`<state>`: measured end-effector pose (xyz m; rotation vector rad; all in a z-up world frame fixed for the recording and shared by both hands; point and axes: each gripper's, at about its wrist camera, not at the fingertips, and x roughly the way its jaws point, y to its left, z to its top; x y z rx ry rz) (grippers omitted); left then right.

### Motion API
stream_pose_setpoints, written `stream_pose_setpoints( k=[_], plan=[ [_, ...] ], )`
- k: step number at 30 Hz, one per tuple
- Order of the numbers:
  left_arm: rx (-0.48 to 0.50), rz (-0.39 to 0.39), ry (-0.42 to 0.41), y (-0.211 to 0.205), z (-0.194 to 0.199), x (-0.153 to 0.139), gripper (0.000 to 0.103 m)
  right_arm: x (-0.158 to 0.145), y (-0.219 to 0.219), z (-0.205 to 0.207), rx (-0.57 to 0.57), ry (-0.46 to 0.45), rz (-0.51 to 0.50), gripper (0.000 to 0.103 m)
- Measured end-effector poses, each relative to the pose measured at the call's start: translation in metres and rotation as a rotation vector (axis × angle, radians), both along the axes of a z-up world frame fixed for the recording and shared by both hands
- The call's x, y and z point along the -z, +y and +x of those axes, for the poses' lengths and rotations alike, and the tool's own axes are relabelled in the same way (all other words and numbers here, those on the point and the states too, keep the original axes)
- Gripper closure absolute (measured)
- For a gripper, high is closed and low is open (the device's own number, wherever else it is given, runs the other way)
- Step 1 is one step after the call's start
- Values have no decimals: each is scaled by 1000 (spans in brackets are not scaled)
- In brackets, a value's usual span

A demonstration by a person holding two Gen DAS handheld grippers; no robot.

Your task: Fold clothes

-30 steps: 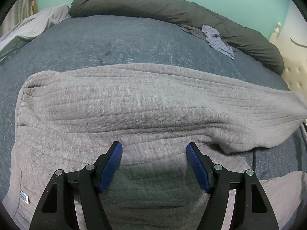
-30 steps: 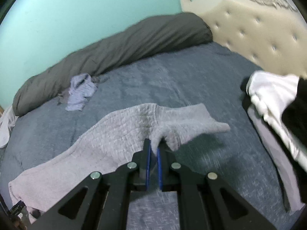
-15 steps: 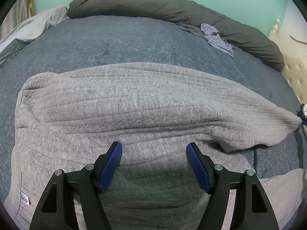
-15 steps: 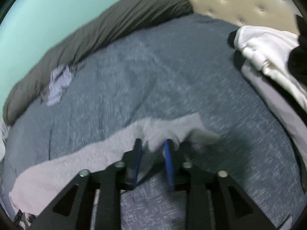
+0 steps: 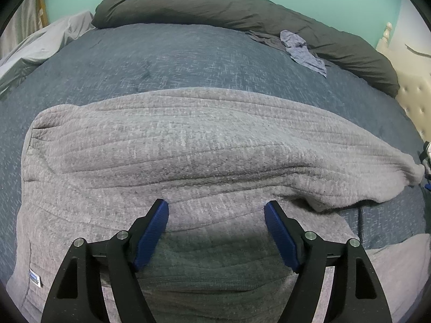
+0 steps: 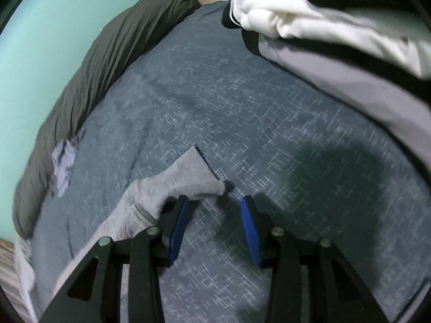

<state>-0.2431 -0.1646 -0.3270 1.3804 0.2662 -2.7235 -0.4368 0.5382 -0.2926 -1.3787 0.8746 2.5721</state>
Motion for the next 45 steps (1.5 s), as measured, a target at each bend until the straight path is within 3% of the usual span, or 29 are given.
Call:
stream_pose_setpoints(
  k=[15, 19, 21, 22, 23, 25, 32, 33, 35, 37, 43, 45],
  plan=[
    [4, -22, -8, 3, -1, 2, 24, 7, -6, -20, 45, 71, -102, 62],
    [3, -21, -11, 3, -1, 3, 24, 4, -8, -24, 44, 93, -80, 62],
    [4, -28, -13, 4, -2, 3, 23, -1, -9, -24, 28, 114, -54, 73],
    [5, -31, -14, 4, -2, 4, 23, -2, -10, -24, 17, 118, -40, 85],
    [5, -33, -14, 5, -3, 4, 23, -3, -11, -25, 1, 117, -19, 90],
    [6, -36, -15, 5, -3, 4, 22, -3, -11, -25, -19, 115, -7, 93],
    [6, -35, -15, 6, -2, 4, 22, -2, 8, -15, 24, 124, -116, 91],
    [6, -35, -15, 6, -2, 4, 22, -3, 10, -14, 31, 131, -129, 88],
    [5, -38, -15, 7, -2, 4, 22, -5, 12, -15, 32, 134, -150, 65],
    [5, -38, -16, 8, -2, 4, 22, -7, 11, -18, 35, 133, -172, 61],
    [7, -41, -17, 8, -2, 4, 21, 1, -4, -34, 2, 51, -152, 62],
    [6, -40, -18, 8, -3, 5, 21, 2, -11, -35, -25, 29, -94, 81]
  ],
)
